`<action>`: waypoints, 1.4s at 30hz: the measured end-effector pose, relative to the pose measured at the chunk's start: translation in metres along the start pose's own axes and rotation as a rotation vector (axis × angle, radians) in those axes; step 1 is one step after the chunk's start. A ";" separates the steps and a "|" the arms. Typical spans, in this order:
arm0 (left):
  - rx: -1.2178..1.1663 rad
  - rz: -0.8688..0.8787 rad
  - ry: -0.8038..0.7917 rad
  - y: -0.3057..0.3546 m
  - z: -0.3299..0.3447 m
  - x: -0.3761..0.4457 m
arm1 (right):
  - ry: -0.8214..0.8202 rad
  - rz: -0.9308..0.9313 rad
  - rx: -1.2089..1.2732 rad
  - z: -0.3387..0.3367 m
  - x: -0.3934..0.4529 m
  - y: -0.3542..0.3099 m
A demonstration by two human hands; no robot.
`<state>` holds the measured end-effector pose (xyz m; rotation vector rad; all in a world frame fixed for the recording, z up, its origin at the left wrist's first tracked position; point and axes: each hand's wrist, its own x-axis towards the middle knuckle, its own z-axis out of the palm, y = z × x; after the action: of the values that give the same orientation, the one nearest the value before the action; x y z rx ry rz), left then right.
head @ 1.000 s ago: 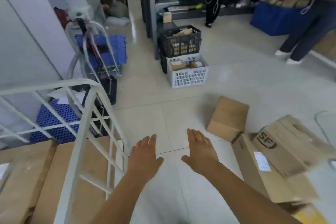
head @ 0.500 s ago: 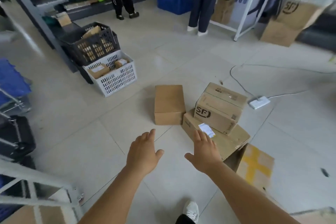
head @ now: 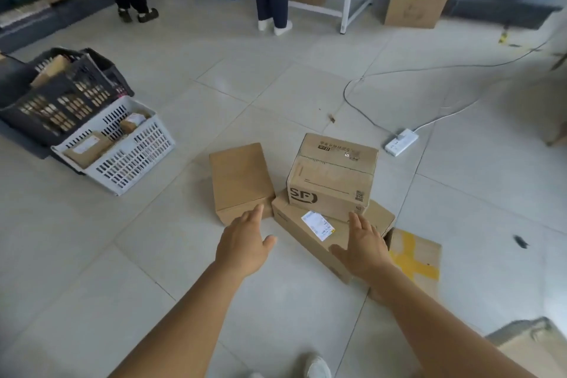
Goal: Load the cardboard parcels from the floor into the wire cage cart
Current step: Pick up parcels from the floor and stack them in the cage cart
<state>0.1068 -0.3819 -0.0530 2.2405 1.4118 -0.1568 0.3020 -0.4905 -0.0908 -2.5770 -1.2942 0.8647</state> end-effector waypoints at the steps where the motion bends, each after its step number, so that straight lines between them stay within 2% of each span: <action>1: -0.007 0.015 -0.017 0.004 0.003 0.015 | -0.003 0.032 0.030 0.001 0.012 0.005; 12: 0.009 0.098 -0.177 0.018 0.045 0.198 | 0.015 0.330 0.218 0.012 0.143 0.030; 21: 0.066 0.124 -0.308 0.015 0.109 0.323 | 0.051 0.527 0.381 0.055 0.239 0.062; 26: 0.040 0.022 -0.278 0.016 0.150 0.374 | 0.070 0.572 0.435 0.077 0.286 0.087; 35: -0.104 -0.147 -0.175 0.019 0.185 0.398 | 0.109 0.591 0.503 0.103 0.320 0.132; 42: -0.225 -0.033 -0.285 0.064 0.225 0.361 | 0.201 0.823 0.540 0.105 0.261 0.191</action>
<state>0.3641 -0.2118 -0.3530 1.9266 1.2472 -0.2995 0.4993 -0.4226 -0.3591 -2.5859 0.1158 0.8521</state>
